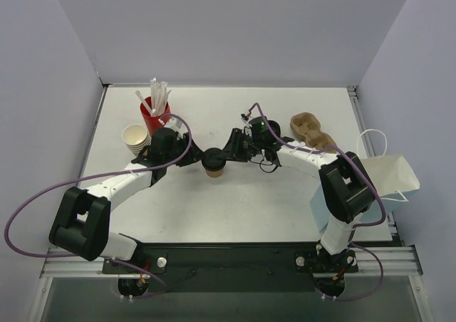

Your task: Pack the takeout coffee

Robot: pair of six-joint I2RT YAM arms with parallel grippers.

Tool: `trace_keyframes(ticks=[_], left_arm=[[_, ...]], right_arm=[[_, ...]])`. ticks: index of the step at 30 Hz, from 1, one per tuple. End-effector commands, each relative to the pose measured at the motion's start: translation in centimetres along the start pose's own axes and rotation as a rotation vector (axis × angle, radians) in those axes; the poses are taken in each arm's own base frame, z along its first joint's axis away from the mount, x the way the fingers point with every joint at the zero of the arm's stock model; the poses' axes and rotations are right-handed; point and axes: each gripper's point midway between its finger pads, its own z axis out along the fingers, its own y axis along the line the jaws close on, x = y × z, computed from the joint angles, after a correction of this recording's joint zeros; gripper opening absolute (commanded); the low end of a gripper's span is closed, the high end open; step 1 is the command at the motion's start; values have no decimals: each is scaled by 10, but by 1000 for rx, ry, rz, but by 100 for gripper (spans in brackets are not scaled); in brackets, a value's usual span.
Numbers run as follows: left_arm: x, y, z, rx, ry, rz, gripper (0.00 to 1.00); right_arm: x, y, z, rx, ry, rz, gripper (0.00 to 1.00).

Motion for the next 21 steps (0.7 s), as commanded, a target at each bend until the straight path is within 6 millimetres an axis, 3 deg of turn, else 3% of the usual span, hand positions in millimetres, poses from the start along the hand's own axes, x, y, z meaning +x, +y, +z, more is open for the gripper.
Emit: trace_keyframes(ticks=[1, 5, 11, 16, 21], left_arm=[[28, 37, -7, -157, 109, 41, 50], [13, 6, -9, -37, 101, 71, 53], [21, -8, -11, 67, 110, 73, 56], [22, -7, -4, 74, 108, 72, 57], [32, 15, 4, -22, 148, 51, 53]], right_arm=[[48, -38, -3, 155, 150, 89, 27], [41, -22, 1, 130, 146, 82, 27], [38, -19, 3, 136, 134, 93, 26], [36, -11, 1, 118, 127, 91, 26], [27, 4, -5, 85, 105, 72, 30]])
